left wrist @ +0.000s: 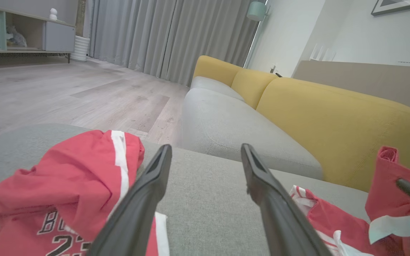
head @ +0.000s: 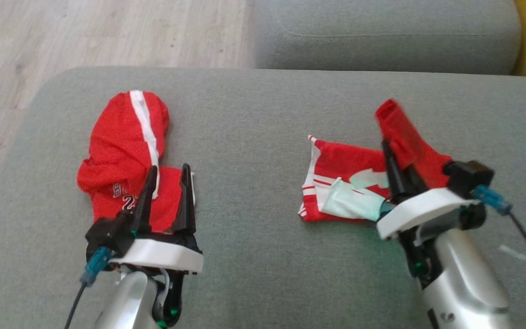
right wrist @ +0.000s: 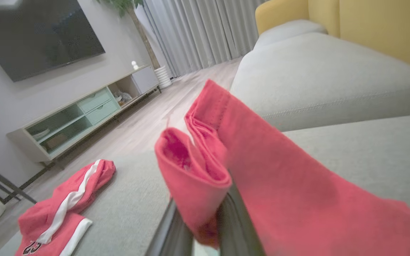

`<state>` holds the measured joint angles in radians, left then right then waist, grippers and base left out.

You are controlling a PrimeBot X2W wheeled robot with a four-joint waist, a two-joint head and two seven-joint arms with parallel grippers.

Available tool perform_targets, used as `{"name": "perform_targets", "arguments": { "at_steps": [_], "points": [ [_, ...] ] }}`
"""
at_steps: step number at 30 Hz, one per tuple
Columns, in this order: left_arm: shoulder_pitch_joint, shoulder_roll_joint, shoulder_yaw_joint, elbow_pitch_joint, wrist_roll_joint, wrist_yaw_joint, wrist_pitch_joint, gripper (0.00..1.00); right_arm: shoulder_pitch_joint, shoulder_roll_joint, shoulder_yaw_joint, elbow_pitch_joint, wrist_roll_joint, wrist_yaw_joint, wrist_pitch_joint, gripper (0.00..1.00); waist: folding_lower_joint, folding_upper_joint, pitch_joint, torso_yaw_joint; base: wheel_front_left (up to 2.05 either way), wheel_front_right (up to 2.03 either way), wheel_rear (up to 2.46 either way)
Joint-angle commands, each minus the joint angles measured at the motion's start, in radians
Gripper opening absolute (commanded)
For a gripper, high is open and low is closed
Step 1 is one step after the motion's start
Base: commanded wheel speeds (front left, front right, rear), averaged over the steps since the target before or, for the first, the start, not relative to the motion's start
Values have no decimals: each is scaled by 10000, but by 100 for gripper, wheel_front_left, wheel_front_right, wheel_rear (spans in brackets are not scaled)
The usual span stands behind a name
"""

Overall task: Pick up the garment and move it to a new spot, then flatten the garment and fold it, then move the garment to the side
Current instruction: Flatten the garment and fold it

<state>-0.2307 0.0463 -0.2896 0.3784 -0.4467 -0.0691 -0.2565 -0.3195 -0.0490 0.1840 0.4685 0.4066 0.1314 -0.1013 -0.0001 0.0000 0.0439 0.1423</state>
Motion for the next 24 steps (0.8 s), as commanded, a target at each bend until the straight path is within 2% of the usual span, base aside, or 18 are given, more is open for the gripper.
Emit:
{"name": "perform_targets", "arguments": {
  "at_steps": [1, 12, 17, 18, 19, 24],
  "points": [
    [-406, 40, 251, -285, 35, 55, -53, 100, -454, -13, 355, -190, 143, -7, -169, 0, 1, 0, 51, 116, 0, 0, 0],
    [-742, 39, -26, -355, -261, 74, -53, 100, -1181, -13, 1965, 1752, 602, -7, -1070, 0, 1, 0, 537, 625, 0, 0, 0],
    [-830, 42, -46, -317, -182, 67, -53, 100, -1561, -13, 2413, 2645, 318, -7, -1245, 0, 1, 0, 775, 776, 0, 0, 0],
    [-848, 42, -27, -310, -184, 60, -53, 100, -1608, -13, 2437, 2816, 252, -7, -1265, 5, 1, 0, 803, 798, 0, 0, 0],
    [-860, 42, -4, -301, -190, 61, -53, 100, -1639, -13, 2518, 2989, 177, -7, -1238, 99, 1, 0, 822, 819, 0, 0, 0],
    [-833, 41, 32, -267, -191, 47, -53, 100, -1620, -13, 3681, 2603, 720, -7, -1229, 100, 1, 0, 773, 835, 0, 0, 0]
  ]
}}
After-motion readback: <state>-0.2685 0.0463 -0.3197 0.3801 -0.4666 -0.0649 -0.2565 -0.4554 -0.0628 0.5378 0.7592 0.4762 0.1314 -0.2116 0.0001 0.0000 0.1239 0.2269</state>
